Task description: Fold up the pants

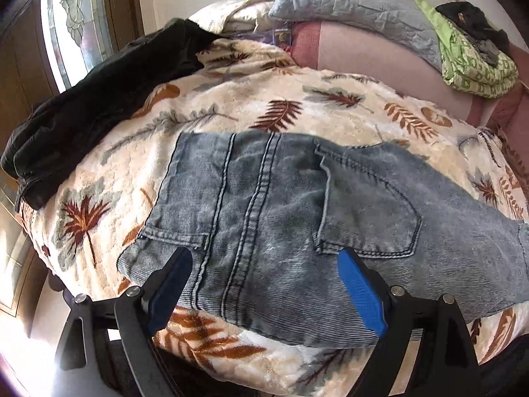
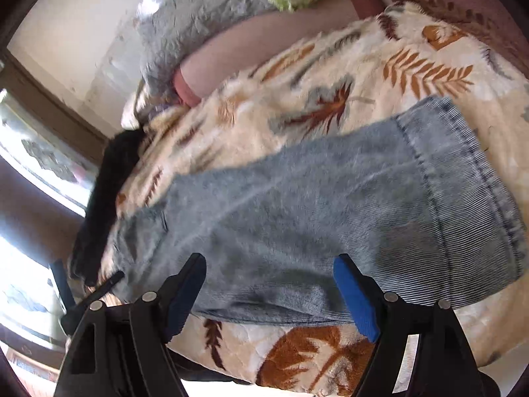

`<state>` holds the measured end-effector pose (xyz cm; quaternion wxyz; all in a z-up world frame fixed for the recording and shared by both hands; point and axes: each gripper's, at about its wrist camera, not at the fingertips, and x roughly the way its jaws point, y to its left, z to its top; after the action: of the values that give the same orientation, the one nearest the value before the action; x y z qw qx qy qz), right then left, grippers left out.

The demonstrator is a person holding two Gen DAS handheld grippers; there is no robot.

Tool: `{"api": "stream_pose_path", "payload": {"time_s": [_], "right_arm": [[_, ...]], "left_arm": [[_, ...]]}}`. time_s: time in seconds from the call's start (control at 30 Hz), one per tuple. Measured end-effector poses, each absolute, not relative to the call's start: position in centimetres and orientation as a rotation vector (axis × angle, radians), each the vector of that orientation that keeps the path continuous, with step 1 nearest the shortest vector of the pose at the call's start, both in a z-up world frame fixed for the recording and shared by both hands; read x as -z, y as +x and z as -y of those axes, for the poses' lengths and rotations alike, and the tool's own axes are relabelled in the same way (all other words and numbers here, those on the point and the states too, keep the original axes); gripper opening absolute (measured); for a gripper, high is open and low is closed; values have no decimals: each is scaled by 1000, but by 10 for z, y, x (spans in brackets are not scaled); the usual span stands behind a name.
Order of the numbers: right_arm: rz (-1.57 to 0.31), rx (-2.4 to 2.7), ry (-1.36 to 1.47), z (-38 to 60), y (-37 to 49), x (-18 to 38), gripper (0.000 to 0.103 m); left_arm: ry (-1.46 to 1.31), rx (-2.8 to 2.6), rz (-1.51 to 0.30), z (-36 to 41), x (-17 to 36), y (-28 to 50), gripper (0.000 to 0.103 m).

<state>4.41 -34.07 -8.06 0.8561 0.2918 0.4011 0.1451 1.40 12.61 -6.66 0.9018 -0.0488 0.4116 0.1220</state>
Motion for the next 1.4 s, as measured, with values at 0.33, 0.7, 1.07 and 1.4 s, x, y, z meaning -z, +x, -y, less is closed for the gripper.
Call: {"api": "stream_pose_path", "payload": {"time_s": [0.33,0.7,1.07,1.4], "right_arm": [[-820,-243,872,421,27,91,82],[-956,-25,563,455,136,81,73],[-1060,-25,369,437,170,99,18],[-968,12,130,411,174,79,15]], "left_arm": [[32,-88,-841,-48,66,30,90],[219,171,-849,56,84,34,90],[207,194,-918,62,107,47,90],[182,191,-936,61,114,50,90]]}}
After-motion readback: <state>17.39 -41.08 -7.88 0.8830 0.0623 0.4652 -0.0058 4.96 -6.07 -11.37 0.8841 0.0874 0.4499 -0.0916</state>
